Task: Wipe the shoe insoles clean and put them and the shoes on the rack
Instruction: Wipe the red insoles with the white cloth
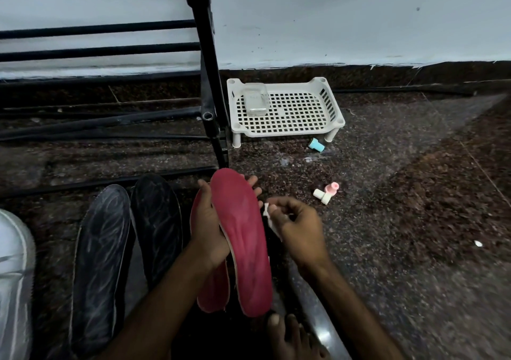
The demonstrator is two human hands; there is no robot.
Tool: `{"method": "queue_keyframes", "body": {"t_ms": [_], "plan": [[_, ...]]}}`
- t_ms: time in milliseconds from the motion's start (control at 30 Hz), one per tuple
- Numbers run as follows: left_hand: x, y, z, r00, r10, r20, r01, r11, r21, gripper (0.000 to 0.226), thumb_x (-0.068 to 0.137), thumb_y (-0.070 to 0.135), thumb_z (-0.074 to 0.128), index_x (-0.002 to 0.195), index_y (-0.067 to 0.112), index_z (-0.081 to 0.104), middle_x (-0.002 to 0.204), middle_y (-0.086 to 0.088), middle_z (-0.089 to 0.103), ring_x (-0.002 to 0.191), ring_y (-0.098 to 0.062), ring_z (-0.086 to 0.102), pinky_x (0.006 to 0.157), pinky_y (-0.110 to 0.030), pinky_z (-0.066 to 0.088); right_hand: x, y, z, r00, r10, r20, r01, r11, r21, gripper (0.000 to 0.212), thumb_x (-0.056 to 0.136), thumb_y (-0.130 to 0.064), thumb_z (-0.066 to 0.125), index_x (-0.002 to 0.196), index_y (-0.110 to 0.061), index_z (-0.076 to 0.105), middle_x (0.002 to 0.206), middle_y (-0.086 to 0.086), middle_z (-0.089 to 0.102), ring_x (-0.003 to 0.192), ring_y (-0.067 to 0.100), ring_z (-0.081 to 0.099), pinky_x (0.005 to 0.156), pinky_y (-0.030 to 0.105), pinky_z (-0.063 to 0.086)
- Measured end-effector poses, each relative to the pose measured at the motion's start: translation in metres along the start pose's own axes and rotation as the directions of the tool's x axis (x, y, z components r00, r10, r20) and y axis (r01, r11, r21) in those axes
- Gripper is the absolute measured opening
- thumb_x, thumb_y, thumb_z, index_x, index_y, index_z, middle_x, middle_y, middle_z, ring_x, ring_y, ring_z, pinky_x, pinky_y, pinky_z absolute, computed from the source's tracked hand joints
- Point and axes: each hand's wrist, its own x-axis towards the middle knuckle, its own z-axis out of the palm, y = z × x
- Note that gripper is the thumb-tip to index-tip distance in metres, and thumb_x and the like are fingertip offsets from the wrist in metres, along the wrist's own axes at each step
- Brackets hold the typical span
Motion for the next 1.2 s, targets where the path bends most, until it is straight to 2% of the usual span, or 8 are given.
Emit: {"method": "queue_keyframes", "body": {"t_ms": [200, 400, 567, 667, 767, 900, 1033, 1200], "plan": [[-0.001, -0.003, 0.010, 0.999, 0.001, 0.042, -0.002, 1.000, 0.026, 0.084, 0.092, 0.071, 0.015, 0.126, 0.009, 0.061, 0.130, -0.008, 0.064, 0.120, -0.019, 0.061, 0.101, -0.038, 0.043, 0.000, 0.002, 0.002, 0.992, 0.102, 0.077, -0.111, 0.987, 0.120, 0.006, 0.085, -0.020, 0.074, 0.088, -0.016, 0.076, 0.087, 0.011, 0.075, 0.086, 0.032, 0.072, 0.083, 0.051, 0.058], [-0.014, -0.022, 0.001, 0.994, 0.028, 0.108, -0.022, 0.998, -0.052, 0.087, 0.091, 0.074, 0.022, 0.139, 0.007, 0.049, 0.142, -0.014, 0.053, 0.132, -0.028, 0.050, 0.111, -0.045, 0.034, 0.000, -0.016, 0.001, 0.963, 0.222, 0.150, -0.264, 0.882, 0.391, 0.008, 0.089, -0.002, 0.066, 0.088, 0.004, 0.072, 0.084, 0.019, 0.073, 0.073, 0.023, 0.069, 0.067, 0.031, 0.058], [-0.018, -0.024, 0.000, 0.994, -0.019, 0.112, 0.031, 0.994, -0.105, 0.085, 0.090, 0.077, 0.027, 0.147, 0.015, 0.041, 0.149, -0.013, 0.046, 0.136, -0.027, 0.045, 0.112, -0.044, 0.035, -0.008, -0.011, 0.001, 0.996, 0.079, -0.047, -0.064, 0.965, 0.254, 0.004, 0.087, -0.010, 0.072, 0.085, -0.011, 0.075, 0.081, 0.009, 0.075, 0.075, 0.020, 0.069, 0.070, 0.034, 0.058], [-0.020, -0.019, 0.006, 0.997, -0.054, 0.063, 0.064, 0.984, -0.166, 0.086, 0.089, 0.075, 0.029, 0.122, 0.006, 0.067, 0.129, -0.014, 0.064, 0.114, -0.026, 0.064, 0.095, -0.041, 0.053, -0.018, -0.019, -0.004, 0.948, -0.269, -0.172, 0.275, 0.961, 0.012, 0.007, 0.089, -0.015, 0.070, 0.091, -0.020, 0.075, 0.087, -0.005, 0.073, 0.082, 0.008, 0.070, 0.074, 0.025, 0.055], [-0.020, -0.020, 0.011, 0.993, -0.079, 0.092, 0.093, 0.983, -0.156, 0.091, 0.088, 0.076, 0.024, 0.093, 0.003, 0.078, 0.106, -0.015, 0.073, 0.095, -0.024, 0.072, 0.078, -0.037, 0.060, -0.026, -0.021, 0.012, 0.813, -0.573, 0.106, 0.575, 0.761, -0.299, 0.012, 0.088, -0.010, 0.066, 0.092, -0.017, 0.075, 0.094, -0.006, 0.069, 0.090, 0.007, 0.064, 0.082, 0.027, 0.051], [-0.021, -0.023, 0.012, 0.991, -0.107, 0.080, 0.112, 0.992, -0.065, 0.095, 0.086, 0.078, 0.019, 0.111, 0.003, 0.073, 0.118, -0.016, 0.069, 0.107, -0.025, 0.068, 0.096, -0.041, 0.050, -0.016, -0.012, 0.019, 0.784, -0.563, 0.262, 0.617, 0.660, -0.427, 0.017, 0.084, -0.007, 0.059, 0.095, -0.015, 0.069, 0.089, 0.001, 0.066, 0.084, 0.018, 0.059, 0.076, 0.041, 0.053], [-0.024, -0.026, 0.022, 0.998, -0.020, 0.059, 0.023, 0.999, -0.038, 0.078, 0.094, 0.065, 0.021, 0.120, 0.004, 0.061, 0.107, -0.015, 0.072, 0.095, -0.022, 0.072, 0.075, -0.033, 0.060, 0.015, -0.024, 0.010, 0.789, -0.575, 0.217, 0.586, 0.597, -0.548, 0.026, 0.083, 0.002, 0.061, 0.103, -0.014, 0.066, 0.097, 0.001, 0.066, 0.091, 0.020, 0.059, 0.078, 0.042, 0.052], [-0.017, -0.020, 0.018, 0.999, -0.030, 0.012, 0.029, 0.999, 0.033, 0.095, 0.085, 0.078, 0.016, 0.126, 0.004, 0.059, 0.124, -0.017, 0.066, 0.111, -0.024, 0.066, 0.094, -0.037, 0.050, -0.014, -0.020, 0.018, 0.867, -0.478, 0.139, 0.494, 0.793, -0.356, 0.021, 0.083, -0.002, 0.064, 0.094, -0.019, 0.064, 0.092, -0.007, 0.069, 0.086, 0.011, 0.065, 0.077, 0.038, 0.052]]}}
